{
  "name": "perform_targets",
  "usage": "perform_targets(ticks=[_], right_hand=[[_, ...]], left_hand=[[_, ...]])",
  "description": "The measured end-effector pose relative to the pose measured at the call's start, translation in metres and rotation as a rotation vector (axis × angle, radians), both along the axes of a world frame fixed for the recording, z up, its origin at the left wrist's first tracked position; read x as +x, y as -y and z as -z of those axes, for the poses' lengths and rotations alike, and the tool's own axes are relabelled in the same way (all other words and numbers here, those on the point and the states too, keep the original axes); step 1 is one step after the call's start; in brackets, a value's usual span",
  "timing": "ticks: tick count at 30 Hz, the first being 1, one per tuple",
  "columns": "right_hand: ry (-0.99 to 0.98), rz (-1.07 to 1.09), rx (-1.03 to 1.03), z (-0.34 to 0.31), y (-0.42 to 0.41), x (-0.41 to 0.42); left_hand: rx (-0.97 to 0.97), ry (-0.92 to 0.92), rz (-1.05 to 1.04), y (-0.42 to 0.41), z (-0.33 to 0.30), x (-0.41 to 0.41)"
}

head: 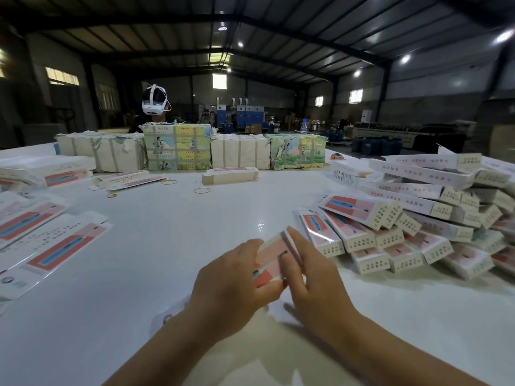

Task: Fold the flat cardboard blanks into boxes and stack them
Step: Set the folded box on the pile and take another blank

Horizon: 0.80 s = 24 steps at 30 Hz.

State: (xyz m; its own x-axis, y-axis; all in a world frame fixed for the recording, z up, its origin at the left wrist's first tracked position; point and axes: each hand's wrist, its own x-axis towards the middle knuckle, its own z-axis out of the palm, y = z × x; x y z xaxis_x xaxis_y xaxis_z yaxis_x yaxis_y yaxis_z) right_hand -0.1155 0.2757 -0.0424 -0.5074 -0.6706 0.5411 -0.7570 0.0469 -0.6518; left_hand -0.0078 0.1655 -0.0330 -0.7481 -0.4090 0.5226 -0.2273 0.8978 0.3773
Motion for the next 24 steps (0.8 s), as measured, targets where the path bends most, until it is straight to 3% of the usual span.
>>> perform_targets(ticks=[2,3,6,8,15,24], right_hand=[[-0.088,-0.009,0.041,0.002,-0.001,0.006],[-0.026,-0.058,0.016,0.001,-0.001,0.007],[0.404,-0.243,-0.147,-0.007,-0.002,0.004],[0.535,-0.264,-0.204,-0.008,-0.001,0.001],[0.482,-0.231,-0.300,-0.004,-0.001,-0.003],[0.282,-0.151,-0.197,-0.004,-0.004,-0.002]], left_hand=[[-0.104,-0.047,-0.039,-0.001,-0.002,0.002],[-0.142,-0.073,-0.043,-0.001,-0.003,0.003],[-0.225,-0.127,-0.037,0.000,-0.006,0.006],[-0.305,-0.123,-0.029,0.002,-0.006,0.007],[-0.380,-0.167,-0.011,0.002,-0.002,0.006],[-0.428,-0.162,-0.039,0.000,-0.002,0.005]])
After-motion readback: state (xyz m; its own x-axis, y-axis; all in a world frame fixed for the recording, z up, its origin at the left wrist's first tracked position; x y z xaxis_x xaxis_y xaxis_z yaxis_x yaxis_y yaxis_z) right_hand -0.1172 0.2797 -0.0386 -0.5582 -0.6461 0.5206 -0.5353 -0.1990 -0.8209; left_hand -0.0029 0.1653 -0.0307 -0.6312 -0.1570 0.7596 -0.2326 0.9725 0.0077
